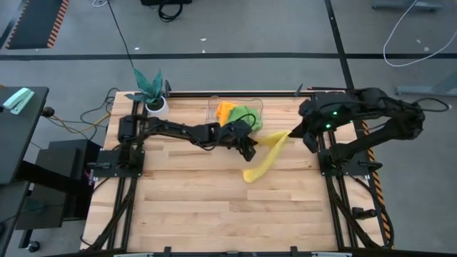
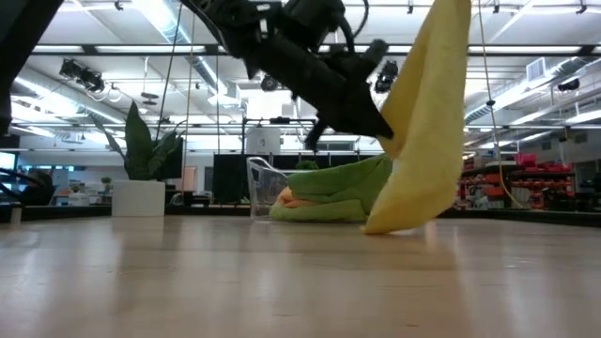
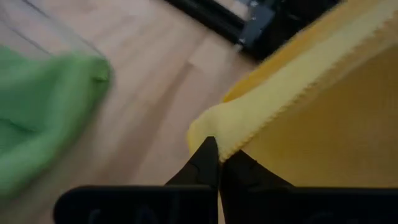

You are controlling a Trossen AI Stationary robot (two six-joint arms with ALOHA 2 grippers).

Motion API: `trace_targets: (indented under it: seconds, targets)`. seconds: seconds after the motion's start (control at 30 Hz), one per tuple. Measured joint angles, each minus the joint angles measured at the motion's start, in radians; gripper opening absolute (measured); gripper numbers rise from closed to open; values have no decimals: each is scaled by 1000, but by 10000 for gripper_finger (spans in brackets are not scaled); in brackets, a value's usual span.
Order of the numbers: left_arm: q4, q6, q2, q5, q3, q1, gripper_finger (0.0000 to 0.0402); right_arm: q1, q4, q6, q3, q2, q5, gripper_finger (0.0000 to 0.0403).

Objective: Fold microfiber towels
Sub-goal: Fold the yellow microfiber cloth

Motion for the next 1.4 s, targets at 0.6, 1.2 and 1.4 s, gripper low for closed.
trace_targets:
  seconds: [0.6,1.2,1.4]
  targets:
    - [-398,13,-320,-201,0,-62,4,211,-201,190,1,-28,109,0]
    - [-476,-128,-496,-396,28,-289,4,515,-219,411,1,32,170,0]
    - [-501,-246,-475,-477,34,-415,4,630,-202,544,1,75,172,0]
